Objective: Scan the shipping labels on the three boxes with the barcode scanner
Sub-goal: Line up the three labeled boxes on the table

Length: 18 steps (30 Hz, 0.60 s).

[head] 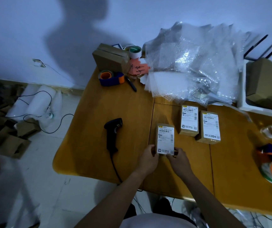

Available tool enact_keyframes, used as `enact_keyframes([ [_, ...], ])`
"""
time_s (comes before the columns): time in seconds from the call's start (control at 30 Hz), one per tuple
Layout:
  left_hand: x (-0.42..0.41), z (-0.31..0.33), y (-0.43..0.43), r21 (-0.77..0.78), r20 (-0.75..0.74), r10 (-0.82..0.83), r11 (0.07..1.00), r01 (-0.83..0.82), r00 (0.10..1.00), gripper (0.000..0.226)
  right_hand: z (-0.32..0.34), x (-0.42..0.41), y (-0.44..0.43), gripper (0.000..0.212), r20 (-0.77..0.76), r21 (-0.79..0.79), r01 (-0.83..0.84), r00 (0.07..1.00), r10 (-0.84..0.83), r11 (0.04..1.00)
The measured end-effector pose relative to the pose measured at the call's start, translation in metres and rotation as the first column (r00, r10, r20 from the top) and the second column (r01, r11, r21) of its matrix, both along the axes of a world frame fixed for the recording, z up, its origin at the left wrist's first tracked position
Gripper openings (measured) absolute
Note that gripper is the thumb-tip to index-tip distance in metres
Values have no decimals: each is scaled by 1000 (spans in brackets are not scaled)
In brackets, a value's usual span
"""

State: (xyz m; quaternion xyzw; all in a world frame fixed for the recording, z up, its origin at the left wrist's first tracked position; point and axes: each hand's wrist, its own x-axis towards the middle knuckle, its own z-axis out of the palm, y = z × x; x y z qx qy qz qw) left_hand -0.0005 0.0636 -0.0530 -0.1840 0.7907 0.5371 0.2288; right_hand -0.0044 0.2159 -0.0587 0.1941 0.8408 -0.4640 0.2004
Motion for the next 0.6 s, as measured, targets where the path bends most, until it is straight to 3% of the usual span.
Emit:
enact_keyframes([
  [0.27, -55, 19, 15, 35, -30, 25, 999, -24, 999, 43, 17, -34, 0, 45, 52, -246, 223, 975, -217, 943],
  [0.43, -84, 25, 25, 74, -26, -38, 996, 39, 999, 48, 20, -53, 4, 71, 147, -419, 356, 934, -325, 835],
  [0.5, -89, 28, 26, 95, -18, -86, 992, 88, 996, 56, 21, -57, 4, 66, 174, -502, 389, 920, -350, 772],
  [0.6, -90, 30, 20, 87, 16, -116, 990, 114, 993, 63, 20, -58, -1, 64, 180, -460, 360, 933, -312, 812],
])
